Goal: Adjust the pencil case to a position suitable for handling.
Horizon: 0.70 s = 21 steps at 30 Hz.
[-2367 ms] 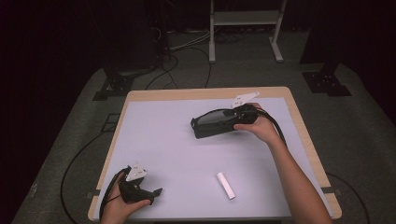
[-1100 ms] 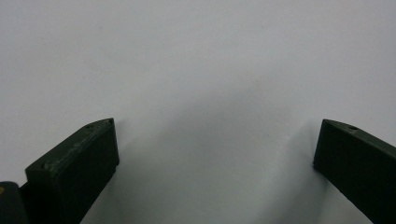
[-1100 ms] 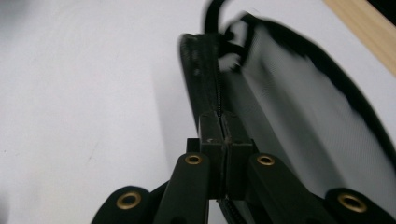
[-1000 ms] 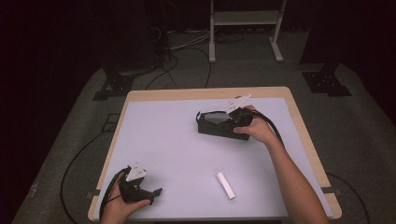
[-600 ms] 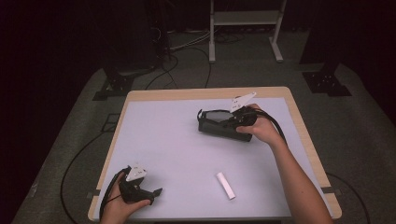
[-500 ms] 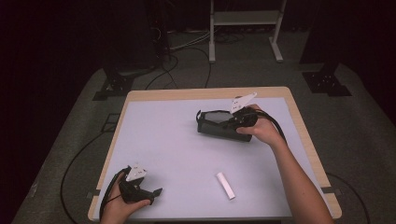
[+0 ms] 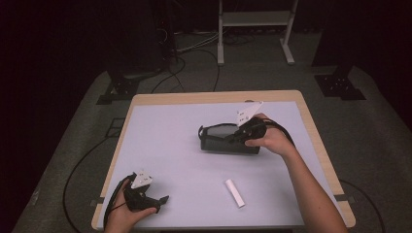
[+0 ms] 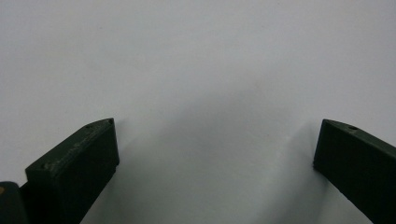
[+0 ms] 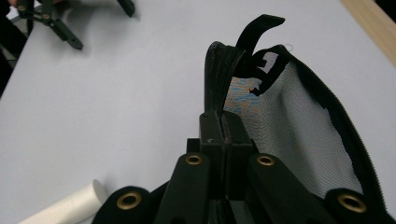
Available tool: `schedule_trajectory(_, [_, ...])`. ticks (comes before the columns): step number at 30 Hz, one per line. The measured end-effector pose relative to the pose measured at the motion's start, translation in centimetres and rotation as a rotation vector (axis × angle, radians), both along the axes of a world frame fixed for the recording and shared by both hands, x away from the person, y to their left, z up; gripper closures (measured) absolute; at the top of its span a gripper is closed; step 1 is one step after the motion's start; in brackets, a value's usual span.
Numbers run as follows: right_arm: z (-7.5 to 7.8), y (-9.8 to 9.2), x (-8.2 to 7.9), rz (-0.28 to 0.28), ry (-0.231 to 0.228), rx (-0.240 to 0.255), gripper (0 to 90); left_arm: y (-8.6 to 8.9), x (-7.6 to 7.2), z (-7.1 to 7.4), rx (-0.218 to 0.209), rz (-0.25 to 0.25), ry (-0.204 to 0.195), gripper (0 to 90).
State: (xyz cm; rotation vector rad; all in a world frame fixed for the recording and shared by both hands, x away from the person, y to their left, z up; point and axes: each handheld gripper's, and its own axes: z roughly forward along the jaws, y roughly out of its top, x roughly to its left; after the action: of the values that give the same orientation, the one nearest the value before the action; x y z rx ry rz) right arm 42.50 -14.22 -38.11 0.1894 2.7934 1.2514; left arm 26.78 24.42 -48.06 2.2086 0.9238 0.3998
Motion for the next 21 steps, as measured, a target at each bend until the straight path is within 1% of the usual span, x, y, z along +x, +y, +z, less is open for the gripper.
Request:
schedule_trajectory(3, [-0.1, 0.4, -0.3, 0.025, 0.018, -0.002, 88.2, 0.0, 0.0, 0.0, 0.0, 0.0, 0.0, 0.0])
schedule_trajectory(7, [-0.2, 0.9, -0.7, 0.053, 0.027, -0.014, 88.2, 0.0, 0.0, 0.0, -0.001, 0.0, 0.0, 0.0])
schedule_trajectory(12, [-0.4, 1.3, -1.2, 0.069, 0.026, -0.021, 88.2, 0.0, 0.0, 0.0, -0.001, 0.0, 0.0, 0.0])
schedule_trajectory(17, [-0.5, 1.6, -2.0, 0.091, 0.026, -0.014, 88.2, 0.0, 0.0, 0.0, 0.0, 0.0, 0.0, 0.0])
schedule_trajectory(21, [-0.8, 1.8, -2.7, 0.11, 0.03, -0.028, 88.2, 0.0, 0.0, 0.0, 0.0, 0.0, 0.0, 0.0])
